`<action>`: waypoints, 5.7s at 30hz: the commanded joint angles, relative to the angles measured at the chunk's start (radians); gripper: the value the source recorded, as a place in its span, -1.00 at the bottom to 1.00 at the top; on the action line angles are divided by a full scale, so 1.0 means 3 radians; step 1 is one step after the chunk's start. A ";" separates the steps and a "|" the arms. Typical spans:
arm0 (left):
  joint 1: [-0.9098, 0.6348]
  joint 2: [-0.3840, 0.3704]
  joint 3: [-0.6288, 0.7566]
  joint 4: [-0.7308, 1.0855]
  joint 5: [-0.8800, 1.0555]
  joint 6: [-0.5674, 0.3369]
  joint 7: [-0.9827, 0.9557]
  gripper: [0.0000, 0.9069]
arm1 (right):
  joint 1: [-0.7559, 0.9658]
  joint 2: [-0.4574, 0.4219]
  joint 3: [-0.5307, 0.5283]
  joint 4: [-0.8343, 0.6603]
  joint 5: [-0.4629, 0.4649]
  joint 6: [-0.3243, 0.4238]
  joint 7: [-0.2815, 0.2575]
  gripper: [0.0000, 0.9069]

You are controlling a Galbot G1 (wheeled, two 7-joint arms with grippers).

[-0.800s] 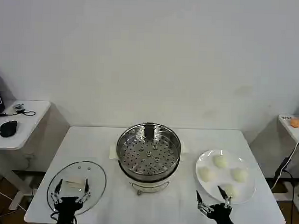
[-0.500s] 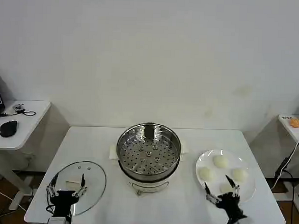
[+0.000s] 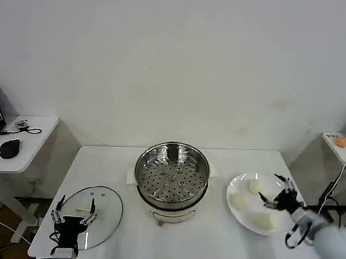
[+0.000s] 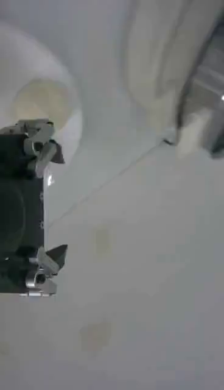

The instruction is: Take steamed baozi put them in steamer then cover it.

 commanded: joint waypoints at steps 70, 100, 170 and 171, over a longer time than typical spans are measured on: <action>0.0105 -0.0003 -0.0495 -0.0217 -0.0150 0.0167 0.0105 1.00 | 0.4119 0.0341 -0.4026 -0.2133 0.0044 0.0460 -0.1796 0.36; 0.0189 0.0260 -0.0572 -0.0183 -0.1006 0.0273 0.0239 1.00 | 0.5921 0.1646 -0.5486 -0.1643 0.1064 0.0590 -0.1613 0.33; 0.0193 0.0323 -0.0697 -0.0197 -0.1058 0.0340 0.0263 1.00 | 0.6281 0.1105 -0.5918 -0.1148 0.1152 0.0666 -0.1462 1.00; 0.0169 0.0343 -0.0693 -0.0200 -0.1054 0.0336 0.0279 1.00 | 0.6291 0.1028 -0.5934 -0.1124 0.1147 0.0637 -0.1452 1.00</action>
